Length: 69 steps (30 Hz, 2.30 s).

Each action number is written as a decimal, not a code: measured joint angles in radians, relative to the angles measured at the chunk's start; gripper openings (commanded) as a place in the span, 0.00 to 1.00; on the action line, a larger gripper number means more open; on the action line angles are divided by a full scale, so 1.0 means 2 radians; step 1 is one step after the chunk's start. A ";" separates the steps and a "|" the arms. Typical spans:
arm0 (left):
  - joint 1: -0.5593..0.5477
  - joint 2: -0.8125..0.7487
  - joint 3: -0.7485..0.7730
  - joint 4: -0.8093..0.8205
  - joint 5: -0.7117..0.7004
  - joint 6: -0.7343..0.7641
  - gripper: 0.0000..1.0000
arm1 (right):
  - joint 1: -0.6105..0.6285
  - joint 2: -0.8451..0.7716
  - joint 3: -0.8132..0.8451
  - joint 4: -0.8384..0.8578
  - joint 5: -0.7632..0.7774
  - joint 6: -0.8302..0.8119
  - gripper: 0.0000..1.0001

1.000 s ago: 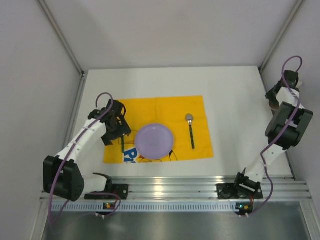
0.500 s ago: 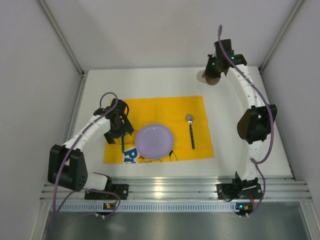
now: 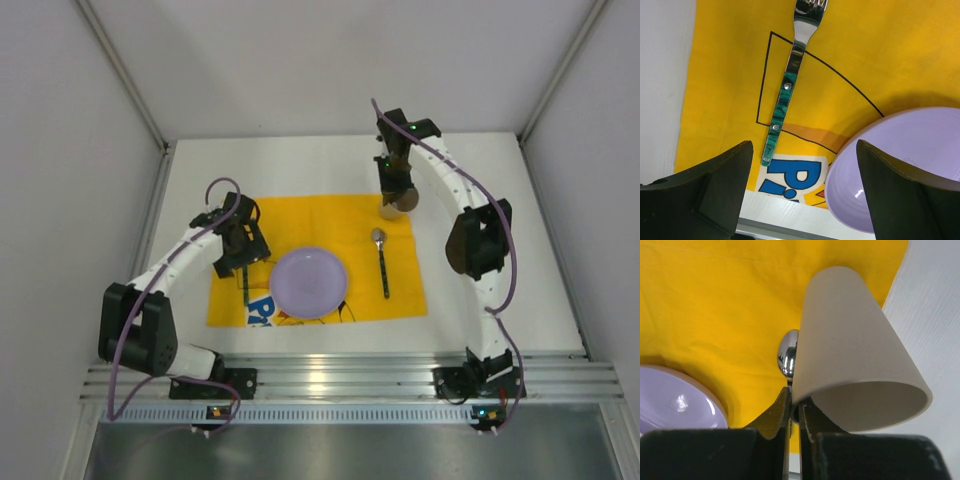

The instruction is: Set the dinner table for one person

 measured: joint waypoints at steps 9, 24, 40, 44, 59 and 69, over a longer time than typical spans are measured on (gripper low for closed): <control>0.004 0.020 0.004 0.020 0.007 0.019 0.90 | 0.016 0.018 0.027 -0.021 0.023 0.002 0.50; 0.019 0.046 0.027 0.032 0.026 0.051 0.90 | 0.021 0.074 0.104 -0.044 0.048 -0.002 0.86; 0.020 0.079 0.082 0.029 0.029 0.075 0.92 | 0.032 -0.114 -0.014 0.053 0.077 -0.003 1.00; 0.019 0.074 0.106 0.041 0.052 0.081 0.95 | 0.041 -0.377 -0.288 0.261 0.118 -0.006 1.00; 0.007 -0.132 0.017 0.129 -0.092 0.117 0.98 | 0.049 -0.868 -0.692 0.234 0.167 0.093 1.00; 0.001 -0.222 0.009 0.095 -0.229 0.183 0.99 | 0.050 -0.772 -0.660 0.212 0.190 0.111 1.00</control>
